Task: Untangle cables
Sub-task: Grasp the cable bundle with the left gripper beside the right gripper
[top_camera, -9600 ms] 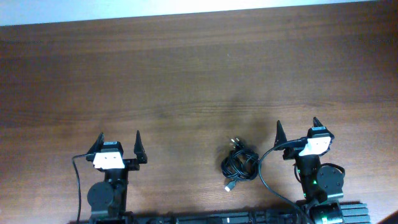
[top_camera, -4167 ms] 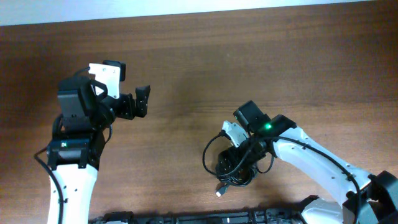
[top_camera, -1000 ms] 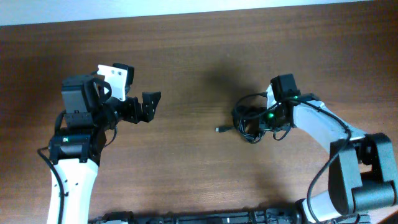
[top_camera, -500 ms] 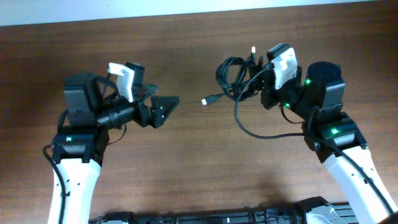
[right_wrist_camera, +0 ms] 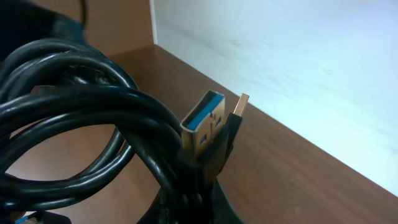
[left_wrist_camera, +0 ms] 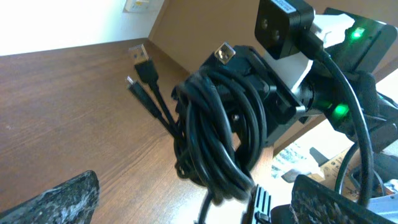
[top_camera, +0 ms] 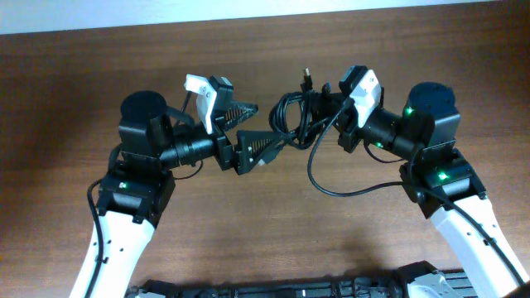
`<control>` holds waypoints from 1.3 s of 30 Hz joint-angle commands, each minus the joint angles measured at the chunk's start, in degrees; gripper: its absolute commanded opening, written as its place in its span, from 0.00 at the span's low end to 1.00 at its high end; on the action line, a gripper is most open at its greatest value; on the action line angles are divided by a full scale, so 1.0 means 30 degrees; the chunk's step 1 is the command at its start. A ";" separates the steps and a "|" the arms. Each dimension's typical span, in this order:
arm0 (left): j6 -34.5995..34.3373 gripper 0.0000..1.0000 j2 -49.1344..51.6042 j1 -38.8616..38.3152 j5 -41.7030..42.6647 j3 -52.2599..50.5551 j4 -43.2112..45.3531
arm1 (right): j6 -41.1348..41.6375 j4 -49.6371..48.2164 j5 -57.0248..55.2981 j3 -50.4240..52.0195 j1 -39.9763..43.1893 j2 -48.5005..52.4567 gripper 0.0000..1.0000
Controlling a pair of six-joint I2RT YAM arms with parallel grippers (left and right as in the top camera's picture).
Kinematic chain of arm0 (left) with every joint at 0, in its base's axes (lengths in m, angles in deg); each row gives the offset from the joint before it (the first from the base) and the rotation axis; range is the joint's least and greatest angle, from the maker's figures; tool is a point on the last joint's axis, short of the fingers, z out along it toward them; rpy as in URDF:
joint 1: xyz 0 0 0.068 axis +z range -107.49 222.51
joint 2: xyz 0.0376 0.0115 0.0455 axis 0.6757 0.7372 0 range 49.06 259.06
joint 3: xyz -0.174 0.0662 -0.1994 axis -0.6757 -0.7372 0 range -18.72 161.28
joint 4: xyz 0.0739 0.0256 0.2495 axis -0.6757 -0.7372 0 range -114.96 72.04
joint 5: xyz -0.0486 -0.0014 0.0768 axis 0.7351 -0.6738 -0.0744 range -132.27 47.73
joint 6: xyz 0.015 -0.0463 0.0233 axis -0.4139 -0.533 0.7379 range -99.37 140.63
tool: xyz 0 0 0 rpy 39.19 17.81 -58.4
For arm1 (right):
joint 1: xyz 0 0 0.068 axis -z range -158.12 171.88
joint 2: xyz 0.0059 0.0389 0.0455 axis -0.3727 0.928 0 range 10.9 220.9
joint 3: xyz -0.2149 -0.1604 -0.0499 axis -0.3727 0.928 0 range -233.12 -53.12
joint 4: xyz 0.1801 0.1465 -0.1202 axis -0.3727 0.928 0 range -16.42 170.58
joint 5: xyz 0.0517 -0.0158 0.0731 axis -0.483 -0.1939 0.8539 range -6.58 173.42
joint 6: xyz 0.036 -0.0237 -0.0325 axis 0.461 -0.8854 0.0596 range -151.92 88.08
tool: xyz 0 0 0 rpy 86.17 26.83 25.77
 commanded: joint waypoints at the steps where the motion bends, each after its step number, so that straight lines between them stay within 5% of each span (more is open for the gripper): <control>1: -0.0197 0.99 0.0015 -0.0444 0.0000 0.0328 0.0444 | 0.0080 -0.0270 0.2215 -0.0364 -0.0168 -0.0430 0.04; 6: -0.0546 0.98 0.0015 -0.1239 0.0000 0.0328 0.0612 | 0.0080 -0.0364 0.2259 -0.0364 -0.1494 -0.0430 0.04; 8: -0.0539 0.76 0.0015 -0.1596 0.0000 0.0328 0.0685 | 0.0087 -0.0328 0.1676 -0.0364 -0.1865 -0.0423 0.04; 9: -0.0539 0.48 0.0015 -0.1617 0.0000 0.0328 0.0743 | 0.0182 -0.0335 0.1304 -0.0364 -0.1858 -0.0423 0.04; 10: -0.0539 0.31 0.0015 -0.1610 -0.0007 0.0328 0.0743 | 0.0211 -0.0306 0.1049 -0.0364 -0.1858 -0.0423 0.04; 13: -0.0525 0.00 0.0015 -0.1603 0.0000 0.0328 0.0729 | 0.0211 0.0233 -0.0707 -0.0364 -0.1858 -0.0415 0.04; 15: 0.0758 0.00 0.0007 -0.1501 -0.0015 0.0328 0.0736 | 0.0219 0.0568 -0.1588 -0.0364 -0.1836 -0.0452 0.05; 19: 0.1341 0.00 0.0007 0.0707 -0.0277 0.0328 0.0736 | 0.0211 0.2557 -0.4510 -0.0364 -0.1836 -0.1399 0.63; 23: 0.1341 0.00 0.0007 0.3016 0.3009 0.0328 0.1574 | 0.0211 0.4138 -0.6696 -0.0364 -0.1836 -0.3337 0.82; 29: 0.1333 0.00 0.0007 0.3949 1.1606 0.0328 0.7635 | 0.1872 0.4211 -0.6069 -0.0364 -0.1836 -0.3971 0.99; 39: 0.1552 0.00 0.0007 0.3934 1.1052 0.0328 0.8357 | 0.3738 0.2514 -0.4801 -0.0364 -0.1843 -0.4007 0.99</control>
